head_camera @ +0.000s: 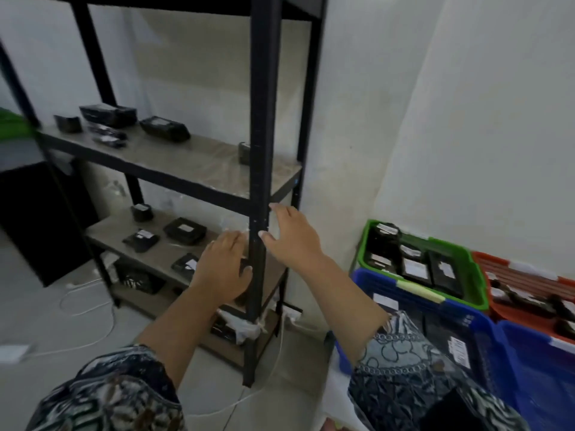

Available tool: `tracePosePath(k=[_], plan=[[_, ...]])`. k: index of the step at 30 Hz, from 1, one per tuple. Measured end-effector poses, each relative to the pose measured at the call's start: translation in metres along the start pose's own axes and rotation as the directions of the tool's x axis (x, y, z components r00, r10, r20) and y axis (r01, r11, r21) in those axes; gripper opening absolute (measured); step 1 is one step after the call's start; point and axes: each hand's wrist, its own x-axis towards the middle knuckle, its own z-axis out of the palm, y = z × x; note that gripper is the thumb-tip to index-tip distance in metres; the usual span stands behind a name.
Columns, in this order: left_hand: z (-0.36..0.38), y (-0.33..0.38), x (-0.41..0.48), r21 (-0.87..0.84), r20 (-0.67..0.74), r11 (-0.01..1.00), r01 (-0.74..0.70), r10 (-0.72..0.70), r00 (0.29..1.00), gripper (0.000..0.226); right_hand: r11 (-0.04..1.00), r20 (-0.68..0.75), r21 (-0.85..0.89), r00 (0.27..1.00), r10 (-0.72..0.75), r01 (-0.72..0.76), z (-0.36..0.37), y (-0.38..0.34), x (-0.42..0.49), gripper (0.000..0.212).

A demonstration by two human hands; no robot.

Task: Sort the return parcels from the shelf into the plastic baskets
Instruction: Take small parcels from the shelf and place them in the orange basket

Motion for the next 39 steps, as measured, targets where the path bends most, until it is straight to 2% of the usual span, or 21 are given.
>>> tracePosePath(k=[9, 12, 20, 24, 28, 34, 37, 39], plan=[[-0.016, -0.119, 0.05, 0.044, -0.054, 0.994, 0.096, -0.093, 0.994, 0.07, 0.986, -0.034, 0.11, 0.992, -0.124, 0.127, 0.063, -0.072, 0.105, 0.058], [-0.023, -0.155, 0.079, 0.028, -0.057, 0.987, 0.16, -0.158, 0.986, 0.069, 0.982, -0.038, 0.147, 0.992, -0.118, 0.122, 0.078, -0.084, 0.149, 0.059], [-0.03, -0.246, 0.147, 0.004, -0.109, 0.983, 0.183, -0.181, 0.977, 0.067, 0.992, 0.002, 0.115, 0.999, -0.053, 0.052, 0.116, -0.104, 0.25, 0.06], [-0.032, -0.293, 0.179, -0.043, -0.133, 0.991, 0.128, -0.133, 0.982, 0.058, 0.996, 0.028, 0.093, 1.0, -0.001, -0.001, 0.143, -0.114, 0.296, 0.061], [-0.037, -0.338, 0.214, -0.044, -0.15, 0.997, 0.067, -0.073, 0.986, 0.058, 0.991, 0.03, 0.099, 0.996, 0.089, -0.092, 0.167, -0.124, 0.34, 0.063], [-0.048, -0.417, 0.273, -0.029, -0.021, 0.993, -0.112, 0.112, 0.994, 0.066, 0.933, 0.01, 0.21, 0.954, 0.299, -0.294, 0.212, -0.156, 0.422, 0.069], [-0.048, -0.439, 0.297, -0.053, 0.026, 0.979, -0.195, 0.197, 0.98, 0.08, 0.912, -0.04, 0.238, 0.935, 0.353, -0.334, 0.233, -0.168, 0.456, 0.073], [-0.044, -0.449, 0.306, -0.044, 0.07, 0.967, -0.251, 0.253, 0.965, 0.076, 0.906, -0.076, 0.249, 0.926, 0.371, -0.343, 0.244, -0.172, 0.474, 0.077]])
